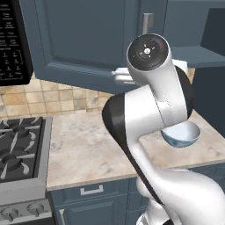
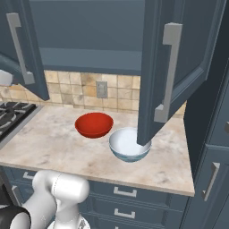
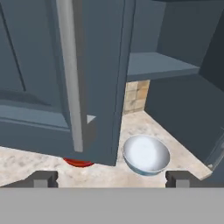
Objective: Open the cabinet. Pick the bowls from the counter and place them in the cabinet. Then close the cabinet.
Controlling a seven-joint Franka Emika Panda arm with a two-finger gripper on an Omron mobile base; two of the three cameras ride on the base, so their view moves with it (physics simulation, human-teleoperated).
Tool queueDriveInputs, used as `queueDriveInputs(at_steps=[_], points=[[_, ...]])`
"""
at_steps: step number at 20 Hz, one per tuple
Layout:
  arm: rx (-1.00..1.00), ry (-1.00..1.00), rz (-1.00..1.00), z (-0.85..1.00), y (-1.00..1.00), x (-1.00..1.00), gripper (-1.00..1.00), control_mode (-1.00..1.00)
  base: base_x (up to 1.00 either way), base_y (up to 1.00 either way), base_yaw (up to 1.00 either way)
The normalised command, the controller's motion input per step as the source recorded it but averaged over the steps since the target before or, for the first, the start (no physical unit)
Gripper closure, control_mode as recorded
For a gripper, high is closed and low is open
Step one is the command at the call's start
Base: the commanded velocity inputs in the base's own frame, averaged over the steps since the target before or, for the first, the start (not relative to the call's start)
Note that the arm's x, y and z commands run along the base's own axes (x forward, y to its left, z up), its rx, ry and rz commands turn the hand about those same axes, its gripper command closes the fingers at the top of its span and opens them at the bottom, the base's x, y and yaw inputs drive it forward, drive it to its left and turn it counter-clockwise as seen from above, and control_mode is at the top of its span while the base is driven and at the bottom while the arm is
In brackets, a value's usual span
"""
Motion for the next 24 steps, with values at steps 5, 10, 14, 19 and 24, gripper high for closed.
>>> queueDriveInputs(at_steps=[5,10,14,19,24], points=[[0.03,-0.01,0.00,0.00,-0.33,-0.47,-1.00,-1.00,0.00,0.00,0.00],[0.16,0.00,0.04,0.00,-0.71,0.09,-1.00,-1.00,0.00,0.00,0.00],[0.29,-0.01,0.09,-0.03,-0.66,0.34,-1.00,-1.00,0.00,0.00,0.00],[0.25,-0.09,0.12,-0.04,-0.53,0.03,-1.00,-1.00,0.00,0.00,0.00],[0.24,-0.12,0.14,-0.11,-0.44,0.01,-1.00,-1.00,0.00,0.00,0.00]])
